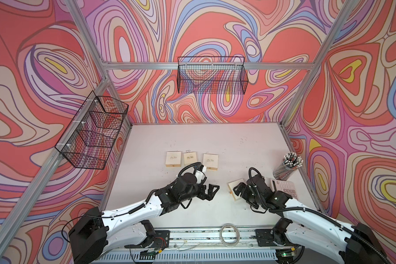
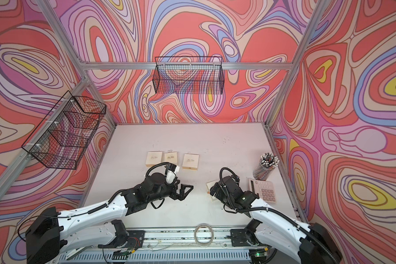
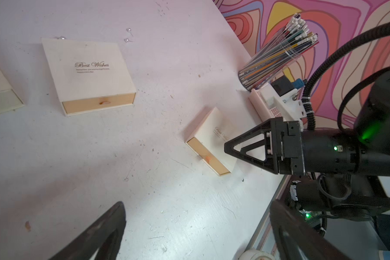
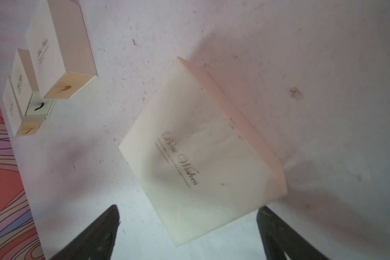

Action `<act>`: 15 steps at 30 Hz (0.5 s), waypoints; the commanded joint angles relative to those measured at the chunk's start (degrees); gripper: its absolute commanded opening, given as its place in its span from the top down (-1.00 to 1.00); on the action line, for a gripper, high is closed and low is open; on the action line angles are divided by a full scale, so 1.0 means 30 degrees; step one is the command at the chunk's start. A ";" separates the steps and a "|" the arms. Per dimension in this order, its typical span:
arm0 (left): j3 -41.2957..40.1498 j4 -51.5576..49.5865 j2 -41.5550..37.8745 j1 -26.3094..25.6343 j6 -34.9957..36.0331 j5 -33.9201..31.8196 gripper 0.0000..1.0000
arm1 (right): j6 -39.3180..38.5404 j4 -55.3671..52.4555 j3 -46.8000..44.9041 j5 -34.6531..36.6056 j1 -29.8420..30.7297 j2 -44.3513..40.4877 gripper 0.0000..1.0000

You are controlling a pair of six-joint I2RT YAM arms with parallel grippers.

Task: Take out the earrings from the drawer-style jewelry box
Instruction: Move the jewelry box to the center of the board.

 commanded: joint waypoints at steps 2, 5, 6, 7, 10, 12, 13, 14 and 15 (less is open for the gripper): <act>0.0092 -0.1168 -0.0956 0.0078 0.0318 -0.0832 -1.00 | 0.0237 0.1284 0.0639 0.1670 0.0139 0.1468 -0.96; -0.0088 -0.1436 -0.1500 0.0094 0.0387 -0.0968 -1.00 | -0.0851 0.1114 0.1757 0.2346 0.0130 0.3104 -0.97; -0.0133 -0.1530 -0.1635 0.0121 0.0378 -0.1005 -1.00 | -0.1218 0.1088 0.2117 0.2472 0.0146 0.3676 -0.96; -0.0131 -0.1609 -0.1738 0.0133 0.0404 -0.1028 -1.00 | -0.1601 0.1249 0.2550 0.2465 0.0135 0.4317 -0.96; -0.0169 -0.1839 -0.1961 0.0165 0.0404 -0.1163 -1.00 | -0.2433 0.1844 0.3474 0.2380 0.0130 0.5659 -0.96; -0.0158 -0.1931 -0.2030 0.0171 0.0378 -0.1147 -1.00 | -0.2984 0.1999 0.4087 0.2716 0.0102 0.6339 -0.96; -0.0213 -0.1909 -0.2092 0.0173 0.0362 -0.1107 -1.00 | -0.3359 0.2014 0.4425 0.2909 0.0103 0.6736 -0.96; -0.0288 -0.1891 -0.2122 0.0187 0.0320 -0.1096 -1.00 | -0.3781 0.2036 0.4760 0.2931 0.0103 0.7114 -0.96; -0.0347 -0.1891 -0.2177 0.0186 0.0290 -0.1124 -1.00 | -0.4242 0.1889 0.5263 0.2936 0.0108 0.7595 -0.96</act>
